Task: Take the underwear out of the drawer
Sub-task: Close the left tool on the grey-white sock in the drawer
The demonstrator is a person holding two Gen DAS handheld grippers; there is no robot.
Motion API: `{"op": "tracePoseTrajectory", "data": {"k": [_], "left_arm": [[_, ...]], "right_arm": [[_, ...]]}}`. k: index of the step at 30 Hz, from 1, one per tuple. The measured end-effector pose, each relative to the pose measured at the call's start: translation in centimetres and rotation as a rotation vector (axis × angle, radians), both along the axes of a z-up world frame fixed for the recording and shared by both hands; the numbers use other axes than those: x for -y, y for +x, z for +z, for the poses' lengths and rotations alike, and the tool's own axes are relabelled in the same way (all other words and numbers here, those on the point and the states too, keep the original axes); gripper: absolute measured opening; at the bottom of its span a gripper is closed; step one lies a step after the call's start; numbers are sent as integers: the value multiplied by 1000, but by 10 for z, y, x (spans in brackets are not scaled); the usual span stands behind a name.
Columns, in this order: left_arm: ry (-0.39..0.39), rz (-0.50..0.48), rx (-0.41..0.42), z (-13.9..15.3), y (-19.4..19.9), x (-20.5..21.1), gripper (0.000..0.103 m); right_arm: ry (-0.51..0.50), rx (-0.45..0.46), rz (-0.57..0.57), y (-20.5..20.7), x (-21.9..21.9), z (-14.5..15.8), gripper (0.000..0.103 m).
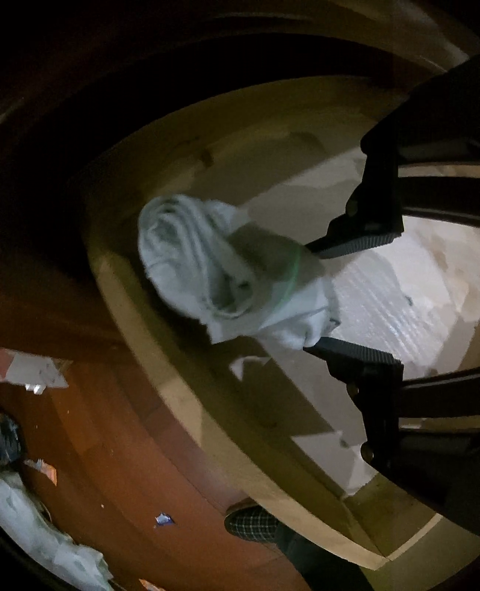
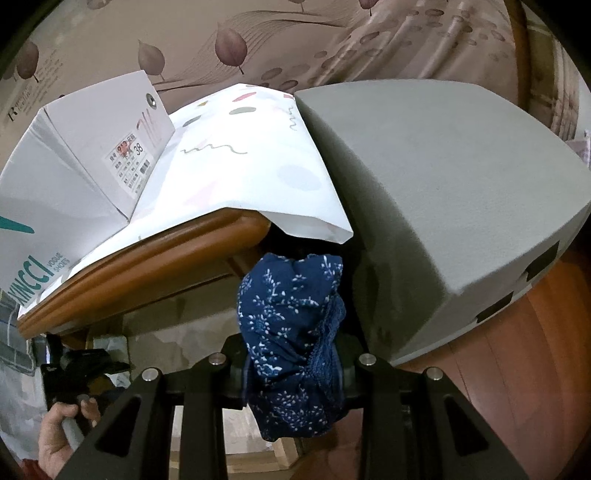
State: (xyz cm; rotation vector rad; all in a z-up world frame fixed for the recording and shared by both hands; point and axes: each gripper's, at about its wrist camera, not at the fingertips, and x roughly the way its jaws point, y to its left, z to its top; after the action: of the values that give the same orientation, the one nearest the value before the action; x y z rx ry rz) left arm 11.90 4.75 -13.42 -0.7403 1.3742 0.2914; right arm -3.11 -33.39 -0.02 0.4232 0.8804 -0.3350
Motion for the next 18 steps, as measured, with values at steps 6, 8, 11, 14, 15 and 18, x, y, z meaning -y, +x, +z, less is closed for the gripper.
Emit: {"op": "tracePoseTrajectory", "data": {"k": [6, 8, 11, 14, 15, 18], "left_arm": [[15, -31, -25, -2, 7, 9, 13], [41, -68, -35, 3, 6, 12, 8], [65, -133, -56, 6, 0, 15, 6], [88, -191, -72, 13, -7, 18, 4], [88, -209, -77, 16, -10, 19, 4], [125, -274, -82, 24, -17, 24, 3]], "right_arm": [[-1, -7, 12, 2, 0, -1, 32], [6, -7, 14, 1, 0, -1, 32], [13, -7, 18, 0, -1, 0, 32], [15, -3, 18, 0, -2, 1, 32], [14, -2, 17, 0, -1, 1, 32], [21, 0, 16, -1, -1, 1, 32]]}}
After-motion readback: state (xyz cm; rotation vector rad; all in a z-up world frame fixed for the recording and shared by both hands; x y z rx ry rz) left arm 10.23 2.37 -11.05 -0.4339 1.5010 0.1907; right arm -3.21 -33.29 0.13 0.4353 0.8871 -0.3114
